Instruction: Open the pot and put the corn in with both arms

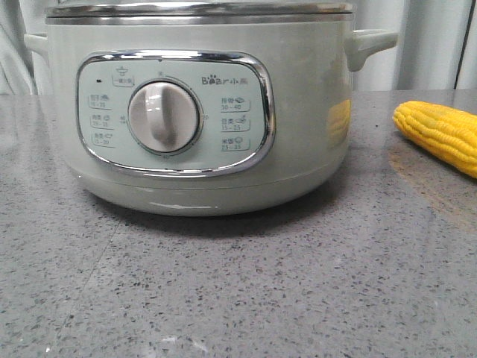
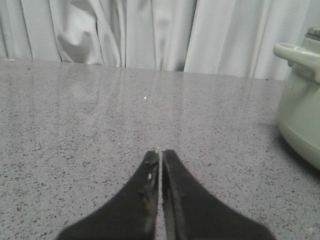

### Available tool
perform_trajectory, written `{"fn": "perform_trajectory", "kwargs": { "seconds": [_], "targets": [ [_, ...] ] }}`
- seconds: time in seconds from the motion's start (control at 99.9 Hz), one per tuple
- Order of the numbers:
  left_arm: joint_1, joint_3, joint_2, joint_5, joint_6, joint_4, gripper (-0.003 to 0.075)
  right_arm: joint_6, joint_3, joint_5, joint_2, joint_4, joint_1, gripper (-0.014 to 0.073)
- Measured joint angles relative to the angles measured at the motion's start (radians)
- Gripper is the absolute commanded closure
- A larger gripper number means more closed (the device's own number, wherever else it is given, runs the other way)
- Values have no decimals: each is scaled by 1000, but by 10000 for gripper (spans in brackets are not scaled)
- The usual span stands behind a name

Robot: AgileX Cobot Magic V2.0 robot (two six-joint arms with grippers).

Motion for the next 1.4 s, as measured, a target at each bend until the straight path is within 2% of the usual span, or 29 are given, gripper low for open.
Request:
{"fn": "perform_trajectory", "kwargs": {
  "seconds": [0.11, 0.26, 0.53, 0.75, 0.82, 0.88, 0.89, 0.941, 0.951, 1.041, 1.231, 1.401],
  "targets": [
    [0, -53, 0, 35, 0, -2, 741, 0, -45, 53, 0, 4, 0, 657],
    [0, -203, 36, 103, 8, 24, 741, 0, -166, 172, 59, 41, 0, 657],
    [0, -388, 268, 121, 18, 49, 741, 4, -398, 317, 332, 52, 0, 657],
    [0, -458, 443, 108, 18, 49, 728, 4, -527, 344, 498, 59, 0, 657],
    [0, -459, 479, 79, 18, 49, 659, 4, -534, 346, 522, 63, 0, 657],
    [0, -459, 504, 52, 18, 49, 528, 4, -534, 350, 538, 63, 0, 657],
    [0, -459, 506, 44, 18, 49, 528, 4, -534, 350, 538, 66, 0, 657],
    [0, -459, 519, 14, 18, 49, 430, 4, -534, 350, 549, 76, 0, 657],
    [0, -459, 524, 9, 18, 49, 394, 4, -534, 350, 551, 78, 0, 657],
    [0, -459, 544, -45, 18, 49, 300, 4, -532, 350, 560, 97, 0, 657],
    [-14, -460, 594, -136, 18, 47, 277, 4, -532, 350, 560, 105, 0, 657],
    [-126, -462, 631, -229, 18, 46, 278, 4, -531, 350, 560, 106, 0, 657]
  ]
}}
